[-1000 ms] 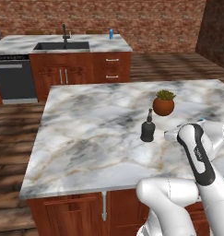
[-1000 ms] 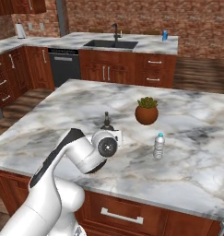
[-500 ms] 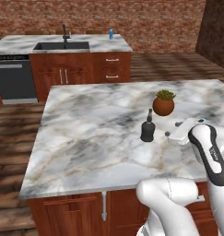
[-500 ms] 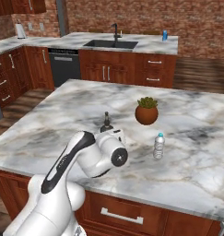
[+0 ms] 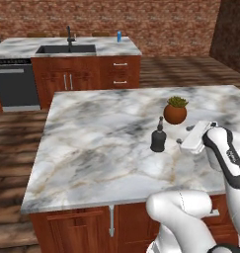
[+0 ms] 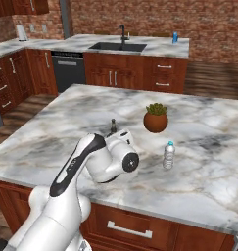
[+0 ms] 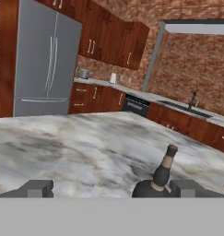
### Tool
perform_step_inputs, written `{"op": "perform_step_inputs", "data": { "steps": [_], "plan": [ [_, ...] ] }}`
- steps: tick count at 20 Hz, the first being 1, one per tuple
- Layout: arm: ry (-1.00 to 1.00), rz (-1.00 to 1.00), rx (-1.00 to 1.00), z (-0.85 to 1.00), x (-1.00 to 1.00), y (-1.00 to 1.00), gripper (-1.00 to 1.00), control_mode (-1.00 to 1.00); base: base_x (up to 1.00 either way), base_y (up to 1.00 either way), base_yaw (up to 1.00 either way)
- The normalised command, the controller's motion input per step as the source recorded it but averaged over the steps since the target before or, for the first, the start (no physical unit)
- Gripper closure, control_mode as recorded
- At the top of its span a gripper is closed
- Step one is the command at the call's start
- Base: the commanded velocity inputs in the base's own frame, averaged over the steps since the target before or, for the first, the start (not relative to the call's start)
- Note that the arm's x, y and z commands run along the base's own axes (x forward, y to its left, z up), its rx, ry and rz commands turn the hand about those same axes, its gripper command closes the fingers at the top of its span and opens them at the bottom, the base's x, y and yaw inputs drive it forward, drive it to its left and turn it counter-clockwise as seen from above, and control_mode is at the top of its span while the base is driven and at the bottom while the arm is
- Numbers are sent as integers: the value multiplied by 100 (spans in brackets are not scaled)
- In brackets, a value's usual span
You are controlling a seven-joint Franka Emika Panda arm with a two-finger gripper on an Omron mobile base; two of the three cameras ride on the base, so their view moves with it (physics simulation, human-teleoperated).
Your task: Move the drinks to the dining counter.
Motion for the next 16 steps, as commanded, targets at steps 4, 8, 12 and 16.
{"op": "perform_step_inputs", "data": {
  "steps": [4,8,12,16],
  "plan": [
    [0,0,0,0,35,0,-100,-100,0,0,0],
    [1,0,0,0,31,0,-100,-100,0,0,0],
    [1,0,0,0,39,0,-100,-100,0,0,0],
    [3,0,0,0,33,0,-100,-100,0,0,0]
  ]
}}
